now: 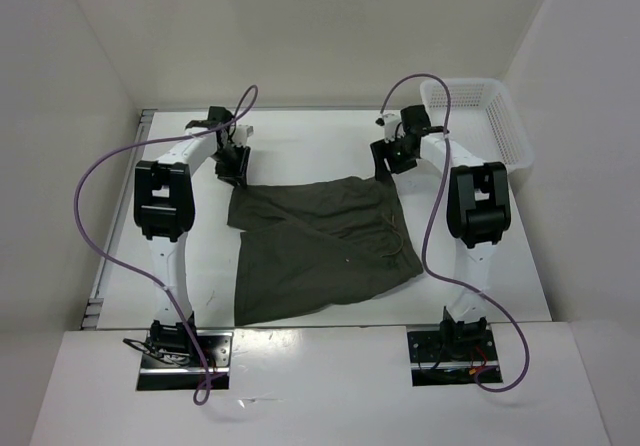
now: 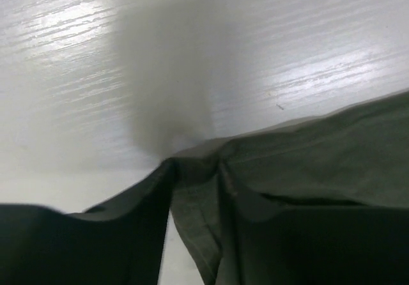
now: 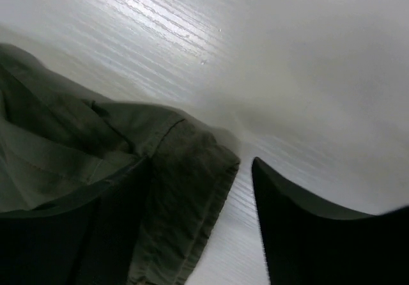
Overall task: Fold and stack the shorts
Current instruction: Flatten the shorts out, then fold the shorts
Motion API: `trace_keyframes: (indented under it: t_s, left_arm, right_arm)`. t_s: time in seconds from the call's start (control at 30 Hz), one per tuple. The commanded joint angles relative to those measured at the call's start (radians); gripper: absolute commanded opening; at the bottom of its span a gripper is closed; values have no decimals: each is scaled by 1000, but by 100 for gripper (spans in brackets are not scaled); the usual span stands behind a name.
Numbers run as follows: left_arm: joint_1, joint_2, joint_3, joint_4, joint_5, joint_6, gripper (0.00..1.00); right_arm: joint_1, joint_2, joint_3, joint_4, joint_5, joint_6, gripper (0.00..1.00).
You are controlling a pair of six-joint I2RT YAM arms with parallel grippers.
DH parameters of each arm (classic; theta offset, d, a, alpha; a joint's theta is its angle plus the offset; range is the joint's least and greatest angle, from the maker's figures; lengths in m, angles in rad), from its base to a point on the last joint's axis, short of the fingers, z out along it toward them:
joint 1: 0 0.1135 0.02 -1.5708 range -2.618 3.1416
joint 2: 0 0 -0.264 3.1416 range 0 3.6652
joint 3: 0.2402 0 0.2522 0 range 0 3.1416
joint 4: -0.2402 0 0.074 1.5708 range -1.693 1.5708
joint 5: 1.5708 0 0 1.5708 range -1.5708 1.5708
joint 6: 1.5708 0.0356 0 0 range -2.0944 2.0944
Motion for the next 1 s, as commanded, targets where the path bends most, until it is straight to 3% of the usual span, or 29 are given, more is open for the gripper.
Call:
trace_keyframes:
  t_s: [0.0,0.07,0.1,0.17,0.23,0.33,0.43,0.6,0.67,0.7,0.87,0.97]
  left_arm:
    - [-2,40,-9,9,17,5,35]
    - [-11,40,-18,-2,27,5,21]
    - [-11,40,-18,-11,41,5,15]
    - [-11,40,-41,-23,57,5,5]
    - [-11,40,-55,-33,72,5,0]
    - [-11,16,-55,-33,84,5,0]
    - [9,-12,69,-33,5,5,0]
    - [49,-69,489,-33,-46,5,0]
    - [49,-116,532,-33,-46,5,0]
    - [37,-138,532,-33,-46,5,0]
    - [-44,-270,208,-16,-76,5,0]
    - [-65,-323,99,7,-97,5,0]
  right_arm:
    - [31,41,-17,-12,13,12,66]
    - [42,53,-17,-3,45,12,58]
    - [42,66,-17,-3,65,12,46]
    - [51,78,-17,-14,65,12,32]
    - [52,78,-17,-24,37,12,14]
    - [52,69,25,-24,53,22,0]
    - [52,37,128,-5,97,38,0]
    - [52,-54,294,43,154,102,0]
    - [52,-103,294,43,163,102,0]
    - [52,-118,276,32,163,89,0]
    - [52,-186,109,32,132,79,0]
    - [52,-223,62,43,152,79,0]
